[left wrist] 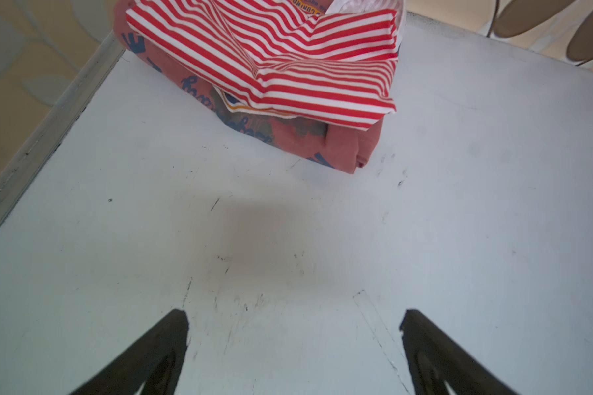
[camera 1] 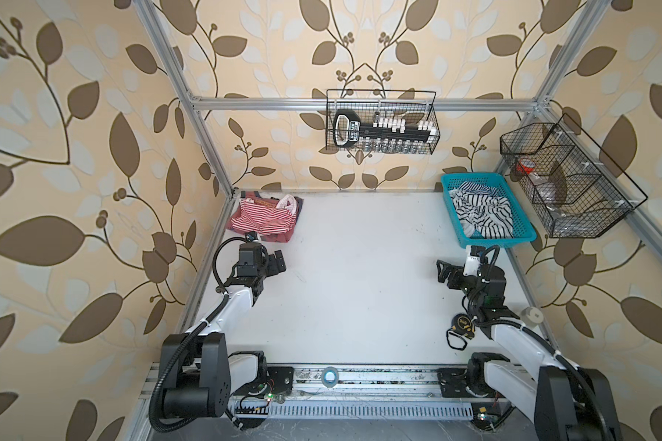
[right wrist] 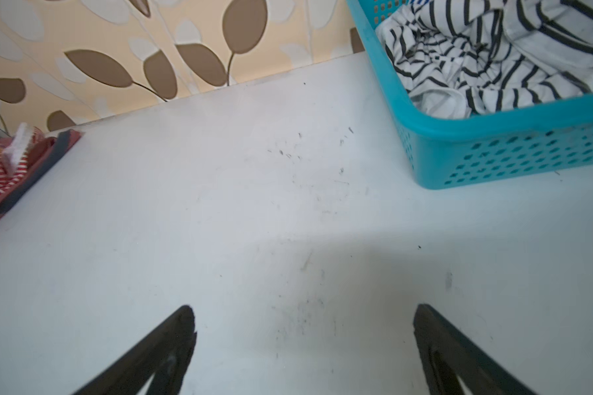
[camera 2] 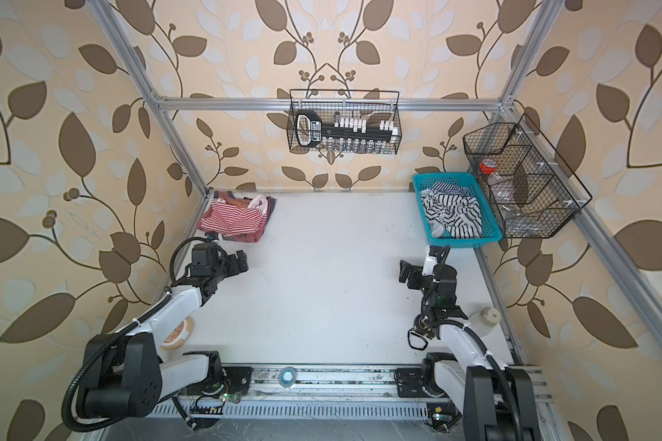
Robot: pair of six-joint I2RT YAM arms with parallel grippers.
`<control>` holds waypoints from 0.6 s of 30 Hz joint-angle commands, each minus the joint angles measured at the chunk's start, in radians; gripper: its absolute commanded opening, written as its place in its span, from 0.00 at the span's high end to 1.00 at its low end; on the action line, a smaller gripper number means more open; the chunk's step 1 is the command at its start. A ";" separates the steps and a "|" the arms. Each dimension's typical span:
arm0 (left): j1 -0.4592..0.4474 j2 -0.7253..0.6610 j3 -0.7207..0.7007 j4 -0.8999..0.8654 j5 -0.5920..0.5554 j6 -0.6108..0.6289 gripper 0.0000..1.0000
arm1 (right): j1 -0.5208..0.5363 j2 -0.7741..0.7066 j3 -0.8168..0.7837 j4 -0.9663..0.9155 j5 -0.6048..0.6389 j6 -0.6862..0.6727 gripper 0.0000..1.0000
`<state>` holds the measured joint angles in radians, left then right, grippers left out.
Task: Fold and stack tank tops
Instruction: Reset both arms
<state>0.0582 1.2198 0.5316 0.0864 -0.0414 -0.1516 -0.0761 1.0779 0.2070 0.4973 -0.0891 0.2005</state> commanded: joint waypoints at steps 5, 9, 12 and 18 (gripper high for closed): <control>-0.003 0.127 -0.056 0.319 -0.009 0.063 0.01 | -0.021 0.057 -0.017 0.291 0.027 -0.061 0.00; -0.003 0.153 -0.038 0.332 -0.007 0.060 0.01 | -0.024 0.031 -0.074 0.390 0.057 -0.081 0.00; -0.003 0.166 -0.033 0.339 -0.032 0.062 0.01 | -0.030 0.082 -0.110 0.517 0.077 -0.083 0.00; -0.001 0.271 -0.097 0.578 -0.081 0.083 0.01 | -0.040 0.126 -0.097 0.531 0.070 -0.078 0.00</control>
<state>0.0582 1.4399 0.4690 0.4877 -0.0826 -0.0971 -0.1104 1.1889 0.1097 0.9413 -0.0326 0.1513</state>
